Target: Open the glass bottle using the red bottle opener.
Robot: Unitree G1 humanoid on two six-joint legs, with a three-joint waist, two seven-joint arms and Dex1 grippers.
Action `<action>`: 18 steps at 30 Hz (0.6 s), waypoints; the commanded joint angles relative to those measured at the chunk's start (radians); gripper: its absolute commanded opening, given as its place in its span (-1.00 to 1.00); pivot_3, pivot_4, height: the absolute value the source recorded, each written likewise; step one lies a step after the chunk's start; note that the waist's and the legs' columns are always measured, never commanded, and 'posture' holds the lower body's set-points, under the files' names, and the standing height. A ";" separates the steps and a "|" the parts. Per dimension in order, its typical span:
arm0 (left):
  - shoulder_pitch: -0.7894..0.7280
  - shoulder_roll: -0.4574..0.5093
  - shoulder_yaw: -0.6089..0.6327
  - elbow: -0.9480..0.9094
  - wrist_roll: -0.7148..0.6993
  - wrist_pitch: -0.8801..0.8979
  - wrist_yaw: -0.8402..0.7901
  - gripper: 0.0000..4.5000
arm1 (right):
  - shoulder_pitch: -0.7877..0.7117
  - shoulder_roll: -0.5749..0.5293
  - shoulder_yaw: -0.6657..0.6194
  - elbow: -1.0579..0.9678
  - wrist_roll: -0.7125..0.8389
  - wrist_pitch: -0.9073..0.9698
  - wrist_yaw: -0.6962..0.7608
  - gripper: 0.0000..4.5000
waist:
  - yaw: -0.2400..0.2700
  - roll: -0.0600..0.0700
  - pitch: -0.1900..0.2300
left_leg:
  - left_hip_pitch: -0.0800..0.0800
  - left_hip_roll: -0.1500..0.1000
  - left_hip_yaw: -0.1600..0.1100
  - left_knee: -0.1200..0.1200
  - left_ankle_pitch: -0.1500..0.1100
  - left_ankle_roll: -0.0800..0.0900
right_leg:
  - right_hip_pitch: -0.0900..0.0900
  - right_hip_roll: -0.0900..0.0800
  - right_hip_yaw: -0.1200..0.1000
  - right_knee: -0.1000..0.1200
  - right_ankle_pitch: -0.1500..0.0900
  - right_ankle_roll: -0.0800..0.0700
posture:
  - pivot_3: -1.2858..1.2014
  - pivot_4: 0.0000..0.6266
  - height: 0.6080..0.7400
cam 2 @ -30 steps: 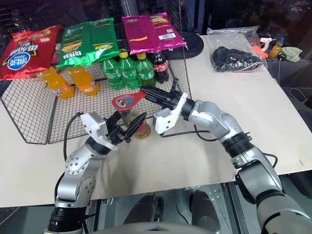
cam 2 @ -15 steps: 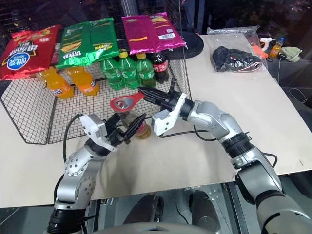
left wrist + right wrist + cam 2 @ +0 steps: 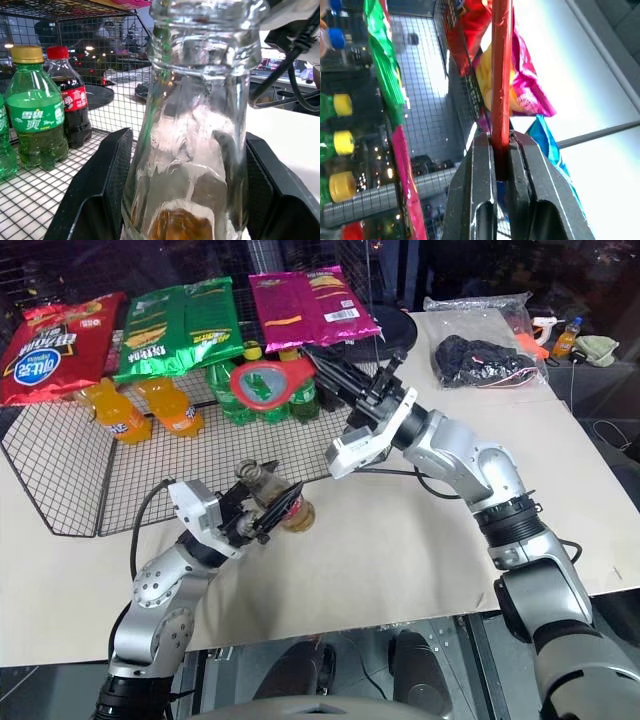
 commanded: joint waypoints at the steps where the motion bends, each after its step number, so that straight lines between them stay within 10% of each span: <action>1: 0.018 0.004 -0.025 0.006 -0.007 0.019 -0.023 0.03 | -0.010 0.008 -0.021 -0.004 0.045 0.014 -0.015 -1.00 | 0.000 0.000 0.000 | 0.000 0.000 0.000 0.000 0.000 0.000 | 0.000 0.000 0.000 0.000 0.000 0.000 | 0.03 -0.52 1.00; 18: -0.030 0.008 0.002 0.027 0.016 0.042 0.012 0.03 | 0.095 0.078 -0.019 0.071 0.315 0.119 0.149 -1.00 | -0.001 0.000 0.000 | 0.000 0.000 0.000 0.000 0.000 0.000 | 0.000 0.000 0.000 0.000 0.000 0.000 | 0.03 -0.52 1.00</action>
